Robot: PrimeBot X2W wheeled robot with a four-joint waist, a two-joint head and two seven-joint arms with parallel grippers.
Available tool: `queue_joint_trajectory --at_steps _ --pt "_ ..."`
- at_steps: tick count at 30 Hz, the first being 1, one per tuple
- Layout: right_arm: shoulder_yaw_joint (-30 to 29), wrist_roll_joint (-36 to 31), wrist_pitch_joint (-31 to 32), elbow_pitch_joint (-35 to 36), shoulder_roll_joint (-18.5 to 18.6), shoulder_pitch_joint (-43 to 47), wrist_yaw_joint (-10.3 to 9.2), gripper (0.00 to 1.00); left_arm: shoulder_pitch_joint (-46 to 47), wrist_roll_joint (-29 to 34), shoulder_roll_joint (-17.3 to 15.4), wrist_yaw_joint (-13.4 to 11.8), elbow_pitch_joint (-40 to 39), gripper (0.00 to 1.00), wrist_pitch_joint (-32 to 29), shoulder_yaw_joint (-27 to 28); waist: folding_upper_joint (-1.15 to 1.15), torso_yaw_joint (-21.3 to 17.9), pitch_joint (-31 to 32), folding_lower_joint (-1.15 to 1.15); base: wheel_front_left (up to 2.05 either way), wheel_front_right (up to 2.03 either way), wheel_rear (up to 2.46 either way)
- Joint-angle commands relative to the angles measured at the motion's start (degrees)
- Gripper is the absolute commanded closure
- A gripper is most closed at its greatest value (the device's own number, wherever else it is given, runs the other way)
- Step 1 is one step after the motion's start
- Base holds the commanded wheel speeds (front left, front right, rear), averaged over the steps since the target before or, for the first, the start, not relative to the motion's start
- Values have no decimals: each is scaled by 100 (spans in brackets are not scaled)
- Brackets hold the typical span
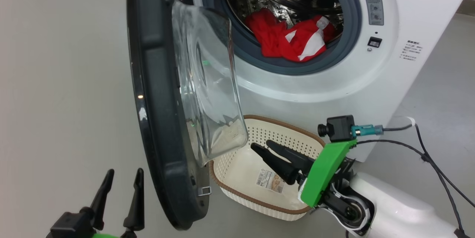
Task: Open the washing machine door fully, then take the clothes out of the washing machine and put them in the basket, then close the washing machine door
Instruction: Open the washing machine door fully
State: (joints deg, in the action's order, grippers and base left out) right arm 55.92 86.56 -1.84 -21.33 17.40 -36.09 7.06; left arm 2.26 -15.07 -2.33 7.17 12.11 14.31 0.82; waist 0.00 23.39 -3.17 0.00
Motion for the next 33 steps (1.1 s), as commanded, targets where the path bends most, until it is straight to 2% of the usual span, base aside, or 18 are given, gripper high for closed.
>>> queue_joint_trajectory --at_steps 1,12,20,25,33 --pt "8 -21 -115 71 20 143 43 0 18 59 -71 32 -108 0 69 234 0 -67 25 0 0 0 0" --pt "354 -610 -1074 -504 354 268 43 0 -34 97 -85 32 -101 0 69 366 0 -238 56 0 0 0 0" --pt "381 -1154 -1307 -861 499 437 43 0 -66 104 -79 32 -91 0 69 434 0 -281 74 0 0 0 0" --pt "-129 -1630 -1313 -982 486 611 43 0 -89 109 -75 32 -93 0 69 468 0 -313 76 0 0 0 0" --pt "-1283 -3012 -1315 -855 260 1200 43 0 -114 113 -66 32 -89 0 69 530 0 -376 87 0 0 0 0"
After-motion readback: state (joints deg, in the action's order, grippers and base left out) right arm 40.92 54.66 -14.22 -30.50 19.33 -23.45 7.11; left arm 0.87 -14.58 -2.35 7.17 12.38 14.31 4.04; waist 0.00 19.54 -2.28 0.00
